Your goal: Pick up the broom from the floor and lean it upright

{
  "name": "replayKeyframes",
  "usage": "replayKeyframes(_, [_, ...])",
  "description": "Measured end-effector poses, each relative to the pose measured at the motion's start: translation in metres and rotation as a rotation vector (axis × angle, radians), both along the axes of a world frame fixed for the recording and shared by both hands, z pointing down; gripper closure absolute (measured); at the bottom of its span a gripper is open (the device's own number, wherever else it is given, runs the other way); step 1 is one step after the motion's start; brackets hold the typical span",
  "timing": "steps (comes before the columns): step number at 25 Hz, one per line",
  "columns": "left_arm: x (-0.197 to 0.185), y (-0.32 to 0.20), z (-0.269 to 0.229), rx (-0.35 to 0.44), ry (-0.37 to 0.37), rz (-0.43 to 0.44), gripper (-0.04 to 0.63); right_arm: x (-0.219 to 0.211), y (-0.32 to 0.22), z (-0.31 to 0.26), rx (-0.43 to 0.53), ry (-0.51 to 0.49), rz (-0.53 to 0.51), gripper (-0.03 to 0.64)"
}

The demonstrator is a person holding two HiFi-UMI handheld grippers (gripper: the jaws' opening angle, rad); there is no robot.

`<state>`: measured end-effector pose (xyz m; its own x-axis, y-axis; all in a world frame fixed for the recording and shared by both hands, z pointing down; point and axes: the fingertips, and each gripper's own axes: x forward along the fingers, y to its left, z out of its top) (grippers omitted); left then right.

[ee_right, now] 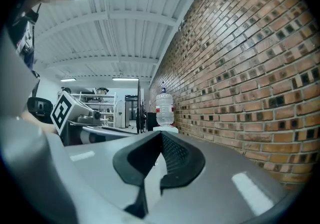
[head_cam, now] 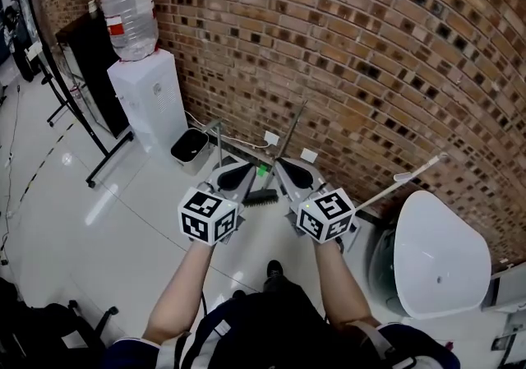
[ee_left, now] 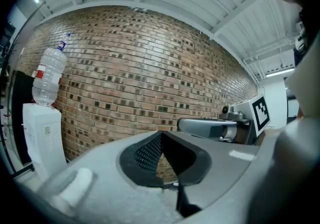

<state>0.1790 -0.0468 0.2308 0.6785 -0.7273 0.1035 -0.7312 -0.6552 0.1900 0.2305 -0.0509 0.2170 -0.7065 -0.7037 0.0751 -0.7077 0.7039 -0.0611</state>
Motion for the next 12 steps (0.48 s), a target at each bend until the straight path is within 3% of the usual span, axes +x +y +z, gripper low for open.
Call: replayKeyframes(12, [0.0012,-0.0015,-0.004,0.004,0.004,0.005,0.595,0.0025,0.0009,-0.007,0.008,-0.01,0.013,0.615])
